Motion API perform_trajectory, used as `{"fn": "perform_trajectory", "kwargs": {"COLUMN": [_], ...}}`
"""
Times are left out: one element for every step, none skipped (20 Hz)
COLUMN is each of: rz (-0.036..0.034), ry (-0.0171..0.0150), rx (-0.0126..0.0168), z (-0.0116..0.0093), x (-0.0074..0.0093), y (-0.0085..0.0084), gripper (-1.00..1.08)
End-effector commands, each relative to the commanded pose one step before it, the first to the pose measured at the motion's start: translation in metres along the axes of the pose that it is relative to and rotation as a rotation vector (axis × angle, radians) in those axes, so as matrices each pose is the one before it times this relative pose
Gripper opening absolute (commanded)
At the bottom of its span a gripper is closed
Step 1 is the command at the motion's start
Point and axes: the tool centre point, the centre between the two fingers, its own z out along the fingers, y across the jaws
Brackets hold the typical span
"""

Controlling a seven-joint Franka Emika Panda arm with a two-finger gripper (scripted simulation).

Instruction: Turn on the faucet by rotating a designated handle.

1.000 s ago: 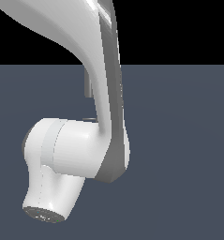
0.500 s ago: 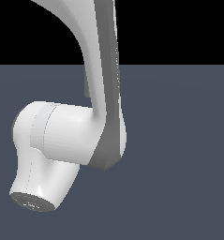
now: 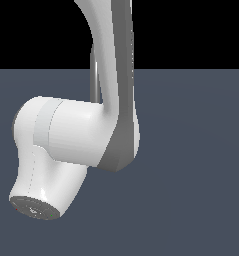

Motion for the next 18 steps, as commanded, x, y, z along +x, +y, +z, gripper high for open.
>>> {"fn": "perform_trajectory", "kwargs": {"rz": [0.00163, 0.00020, 0.00024, 0.00014, 0.00025, 0.00000, -0.00411, 0.00033, 0.00034, 0.00032, 0.00033, 0.00032, 0.00032, 0.00033, 0.00032, 0.00033, 0.00032, 0.00032], "ry": [-0.02241, -0.00084, -0.00103, -0.00059, -0.00103, 0.00000, 0.03672, -0.00281, -0.00289, -0.00281, -0.00289, -0.00280, -0.00280, -0.00289, -0.00280, -0.00289, -0.00280, -0.00280], "rx": [0.00400, -0.00045, -0.00056, -0.00032, -0.00056, 0.00000, 0.00456, -0.00036, -0.00037, -0.00036, -0.00038, -0.00037, -0.00037, -0.00038, -0.00037, -0.00039, -0.00038, -0.00038], "z": [0.00000, 0.00001, -0.00003, 0.00007, -0.00001, 0.00000, -0.00070, -0.00001, -0.00002, 0.00000, -0.00002, 0.00000, 0.00000, -0.00001, 0.00001, 0.00000, 0.00002, 0.00002], "x": [-0.02019, -0.00366, -0.00377, -0.00351, -0.00376, 0.00000, 0.02213, -0.00296, -0.00300, -0.00295, -0.00299, -0.00295, -0.00294, -0.00299, -0.00294, -0.00298, -0.00293, -0.00293], "y": [-0.00455, -0.00102, -0.00096, -0.00107, -0.00095, 0.00000, -0.00258, -0.00314, -0.00313, -0.00313, -0.00312, -0.00312, -0.00312, -0.00311, -0.00311, -0.00310, -0.00309, -0.00309], "gripper": [-1.00, -1.00, -1.00, -1.00, -1.00, -1.00, -1.00, -1.00, -1.00, -1.00, -1.00, -1.00, -1.00, -1.00, -1.00, -1.00, -1.00, -1.00]}}
